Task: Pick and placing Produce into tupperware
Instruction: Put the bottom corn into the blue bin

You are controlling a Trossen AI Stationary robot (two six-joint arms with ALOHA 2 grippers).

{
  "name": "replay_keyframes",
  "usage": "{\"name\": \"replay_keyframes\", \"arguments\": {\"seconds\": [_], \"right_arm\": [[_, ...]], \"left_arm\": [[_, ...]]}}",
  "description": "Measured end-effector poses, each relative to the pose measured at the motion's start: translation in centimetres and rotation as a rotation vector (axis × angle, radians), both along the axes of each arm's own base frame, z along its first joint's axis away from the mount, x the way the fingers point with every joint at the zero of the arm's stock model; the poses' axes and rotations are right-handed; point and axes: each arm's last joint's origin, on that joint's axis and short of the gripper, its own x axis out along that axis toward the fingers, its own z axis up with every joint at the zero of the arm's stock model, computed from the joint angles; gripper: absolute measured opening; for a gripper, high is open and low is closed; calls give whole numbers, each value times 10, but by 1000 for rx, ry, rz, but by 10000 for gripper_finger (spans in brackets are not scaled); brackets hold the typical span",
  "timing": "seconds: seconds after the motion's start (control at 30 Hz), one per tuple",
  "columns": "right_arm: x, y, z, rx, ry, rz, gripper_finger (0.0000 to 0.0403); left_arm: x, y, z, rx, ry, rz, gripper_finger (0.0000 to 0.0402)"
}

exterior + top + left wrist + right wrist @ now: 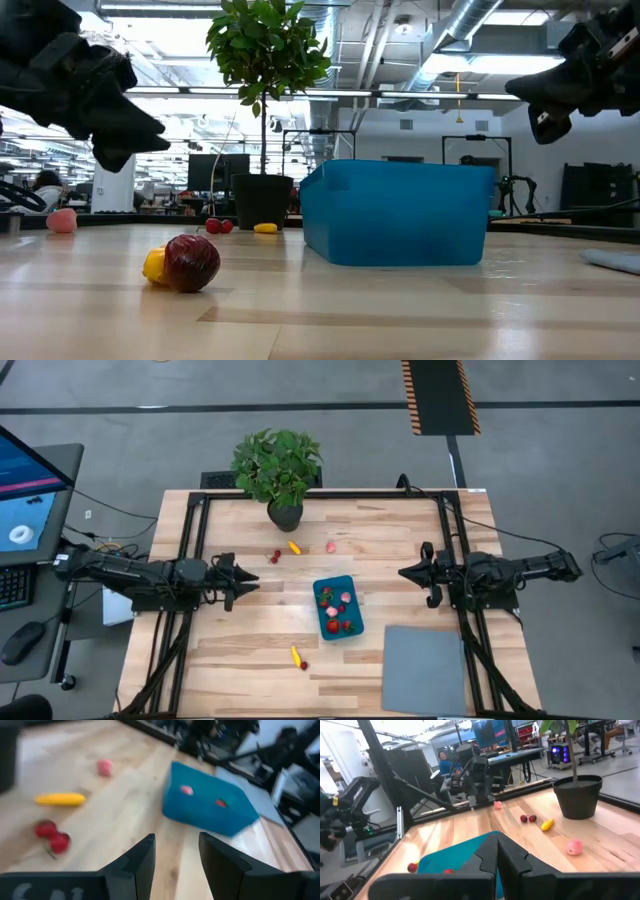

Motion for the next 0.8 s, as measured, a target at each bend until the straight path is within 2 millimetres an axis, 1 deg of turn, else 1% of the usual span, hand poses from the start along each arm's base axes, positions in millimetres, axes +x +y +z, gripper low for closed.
{"name": "replay_keyframes", "arguments": {"seconds": [0.13,0.2,0.33,0.4,0.47,0.63,0.7,0.8], "right_arm": [[0,0,0,17,0,-1,31],[0,0,0,26,0,-1,31],[0,-1,0,51,0,-6,29],[0,-1,-1,58,6,-10,28],[0,-1,-2,77,13,-12,28],[0,-1,-2,123,11,-12,32],[0,-1,-1,135,11,-13,32],[0,-1,-1,143,10,-13,30]], "left_arm": [[5,-5,-1,-32,3,-126,141],[7,-8,0,-18,-7,-191,141],[13,-15,7,115,-95,-269,141],[17,-18,11,183,-112,-271,141],[23,-21,16,259,-93,-266,141],[45,-32,25,457,17,-358,141],[58,-38,28,501,53,-389,141],[75,-46,23,508,145,-452,141]]}}
